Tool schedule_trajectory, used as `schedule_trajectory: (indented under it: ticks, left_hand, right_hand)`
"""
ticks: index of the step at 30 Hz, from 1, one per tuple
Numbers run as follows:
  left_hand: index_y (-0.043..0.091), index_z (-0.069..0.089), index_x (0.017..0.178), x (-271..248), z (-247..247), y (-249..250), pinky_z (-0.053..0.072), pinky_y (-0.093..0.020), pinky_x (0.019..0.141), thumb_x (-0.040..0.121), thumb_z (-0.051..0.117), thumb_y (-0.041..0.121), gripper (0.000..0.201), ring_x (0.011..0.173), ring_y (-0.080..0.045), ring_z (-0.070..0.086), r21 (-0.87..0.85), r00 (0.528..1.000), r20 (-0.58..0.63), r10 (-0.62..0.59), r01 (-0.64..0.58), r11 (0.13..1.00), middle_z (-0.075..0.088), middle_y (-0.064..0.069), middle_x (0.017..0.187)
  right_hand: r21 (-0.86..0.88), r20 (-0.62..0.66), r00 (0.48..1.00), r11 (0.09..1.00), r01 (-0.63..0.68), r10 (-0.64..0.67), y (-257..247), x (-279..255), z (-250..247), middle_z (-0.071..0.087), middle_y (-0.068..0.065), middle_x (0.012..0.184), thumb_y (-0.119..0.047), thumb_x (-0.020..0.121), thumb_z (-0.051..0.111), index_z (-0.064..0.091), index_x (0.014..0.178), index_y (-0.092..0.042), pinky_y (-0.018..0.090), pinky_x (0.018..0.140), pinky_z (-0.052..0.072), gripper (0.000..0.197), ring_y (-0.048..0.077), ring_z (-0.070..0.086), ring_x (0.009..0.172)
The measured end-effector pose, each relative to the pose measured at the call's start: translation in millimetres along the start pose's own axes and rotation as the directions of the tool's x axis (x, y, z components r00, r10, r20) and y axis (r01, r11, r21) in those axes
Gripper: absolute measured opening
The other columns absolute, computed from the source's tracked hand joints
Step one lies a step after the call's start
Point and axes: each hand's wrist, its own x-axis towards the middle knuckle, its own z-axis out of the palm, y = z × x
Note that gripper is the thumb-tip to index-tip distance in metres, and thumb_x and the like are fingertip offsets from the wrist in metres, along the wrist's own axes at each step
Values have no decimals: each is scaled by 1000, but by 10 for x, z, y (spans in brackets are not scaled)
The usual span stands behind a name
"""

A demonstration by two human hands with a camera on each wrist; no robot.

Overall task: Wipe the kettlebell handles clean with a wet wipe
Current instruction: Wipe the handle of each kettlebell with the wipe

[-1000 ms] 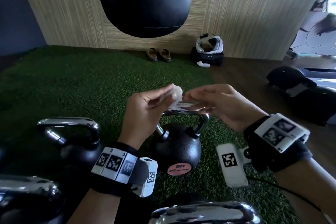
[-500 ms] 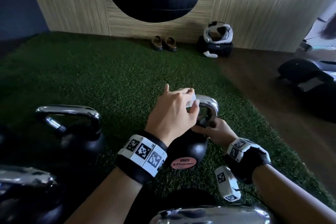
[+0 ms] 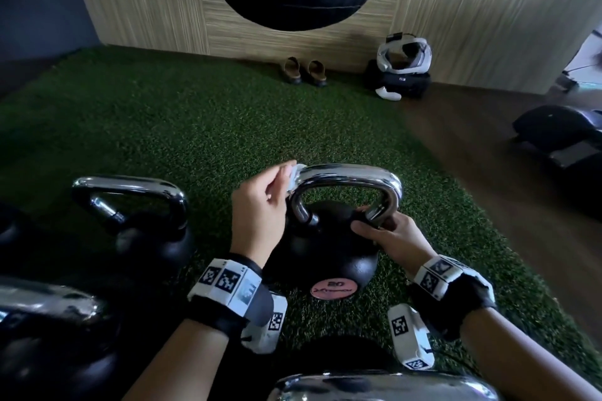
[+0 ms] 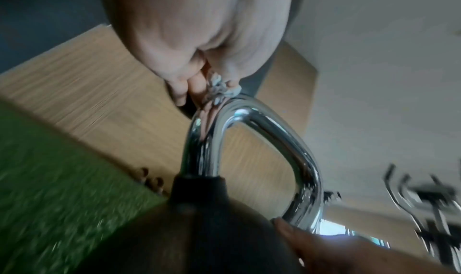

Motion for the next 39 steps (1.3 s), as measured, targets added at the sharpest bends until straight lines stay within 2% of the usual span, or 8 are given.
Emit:
schedule_trajectory:
  ticks: [7, 11, 14, 17, 21, 28, 34, 39]
  left_hand:
    - [5, 71, 127, -206, 34, -169, 54, -14, 93, 106, 55, 12, 27, 112, -1, 70, -173, 996, -7, -92, 90, 981, 74, 0, 124]
    - [7, 75, 119, -436, 116, -357, 56, -21, 70, 107, 53, 21, 28, 82, -3, 73, -268, 947, 65, -315, 321, 908, 79, 7, 97]
    - [5, 74, 112, -525, 164, -418, 56, -27, 75, 108, 50, 24, 31, 85, -10, 73, -306, 920, 119, -374, 393, 867, 78, -2, 94]
    - [2, 68, 86, -562, 133, -387, 42, -32, 60, 110, 47, 29, 41, 61, -16, 52, -309, 915, 170, -366, 402, 862, 61, -5, 67]
    - [14, 74, 107, -643, 80, -337, 58, -35, 79, 107, 54, 32, 27, 86, -20, 72, -250, 892, 314, -324, 407, 878, 77, -1, 91]
    - [23, 80, 108, -656, 138, -302, 50, -11, 64, 100, 66, 32, 18, 68, 10, 67, 0, 948, 117, -295, 297, 955, 74, 21, 76]
    - [12, 78, 117, -323, 313, -320, 42, 5, 71, 96, 72, 36, 32, 72, 20, 60, 71, 916, 176, -362, 355, 932, 78, 3, 111]
    - [10, 82, 95, 33, 585, -343, 52, -28, 66, 94, 74, 27, 19, 66, -10, 65, 61, 904, 300, -305, 301, 952, 79, -1, 80]
  right_hand:
    - [41, 3, 1000, 999, 14, -14, 66, 16, 6, 79, -9, 105, -43, 70, 90, 76, 108, -30, 44, 99, 57, 43, 11, 74, 102]
    - [59, 12, 999, 998, 30, -30, 89, 7, 20, 79, -8, 106, -45, 69, 90, 76, 109, -30, 46, 99, 57, 45, 14, 74, 103]
    - [88, 20, 1000, 996, 16, -18, 74, 11, -1, 79, -7, 106, -40, 70, 91, 75, 112, -30, 43, 99, 57, 46, 15, 74, 103]
    - [140, 36, 999, 990, 8, -14, 12, 18, -11, 78, -6, 110, -31, 66, 93, 72, 118, -31, 38, 96, 57, 56, 15, 73, 108]
    - [228, 47, 999, 974, -23, 12, -28, 20, 13, 80, 3, 105, -22, 58, 92, 76, 108, -21, 44, 94, 59, 53, 26, 74, 106]
    - [-31, -57, 996, 998, 63, -65, -45, -96, -34, 80, -10, 98, -40, 61, 95, 77, 103, -32, 37, 93, 59, 47, 10, 75, 96]
    - [-293, -69, 986, 948, 125, -151, -25, -501, -128, 74, -11, 101, -24, 66, 95, 76, 101, -20, 1, 71, 44, 40, 3, 69, 96]
    - [-541, -4, 910, 766, 347, -414, 95, -692, -42, 70, -10, 118, -28, 68, 75, 79, 109, -32, 18, 90, 52, 42, 7, 70, 102]
